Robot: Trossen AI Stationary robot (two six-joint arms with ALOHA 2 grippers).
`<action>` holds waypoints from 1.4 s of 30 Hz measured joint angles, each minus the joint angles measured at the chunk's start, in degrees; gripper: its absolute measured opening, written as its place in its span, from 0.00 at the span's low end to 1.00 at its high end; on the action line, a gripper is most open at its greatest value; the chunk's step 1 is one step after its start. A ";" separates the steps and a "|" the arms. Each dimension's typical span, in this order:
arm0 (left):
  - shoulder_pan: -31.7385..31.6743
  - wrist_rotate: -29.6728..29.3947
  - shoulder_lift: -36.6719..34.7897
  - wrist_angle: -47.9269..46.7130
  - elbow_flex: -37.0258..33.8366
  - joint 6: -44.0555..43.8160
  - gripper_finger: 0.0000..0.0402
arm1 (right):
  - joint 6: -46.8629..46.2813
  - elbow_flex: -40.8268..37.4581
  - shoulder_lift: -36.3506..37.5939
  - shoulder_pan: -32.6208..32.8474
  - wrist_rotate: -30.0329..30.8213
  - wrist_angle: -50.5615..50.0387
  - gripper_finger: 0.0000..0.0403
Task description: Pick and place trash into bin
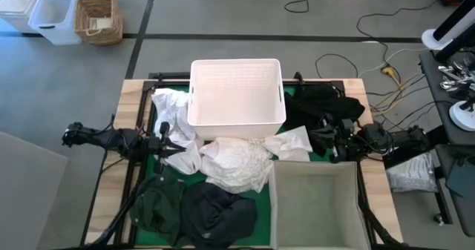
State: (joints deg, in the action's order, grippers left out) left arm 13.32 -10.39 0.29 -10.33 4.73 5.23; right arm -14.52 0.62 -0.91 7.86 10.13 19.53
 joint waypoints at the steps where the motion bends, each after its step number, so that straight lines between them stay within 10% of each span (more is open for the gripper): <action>1: 0.02 0.01 0.01 0.00 0.00 0.00 0.00 | 0.00 -0.02 -0.02 0.02 0.00 0.00 0.03; 28: 0.02 0.00 0.01 0.44 0.00 0.00 0.00 | 0.54 -0.02 0.00 0.00 0.04 0.21 0.03; 42: 0.02 -0.22 0.00 19.62 0.02 6.56 0.00 | 2.63 2.74 -1.64 0.00 0.53 3.20 0.03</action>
State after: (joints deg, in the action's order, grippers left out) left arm 13.34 -10.61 0.29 9.29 4.75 11.80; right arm -11.90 3.37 -2.55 7.86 10.66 22.73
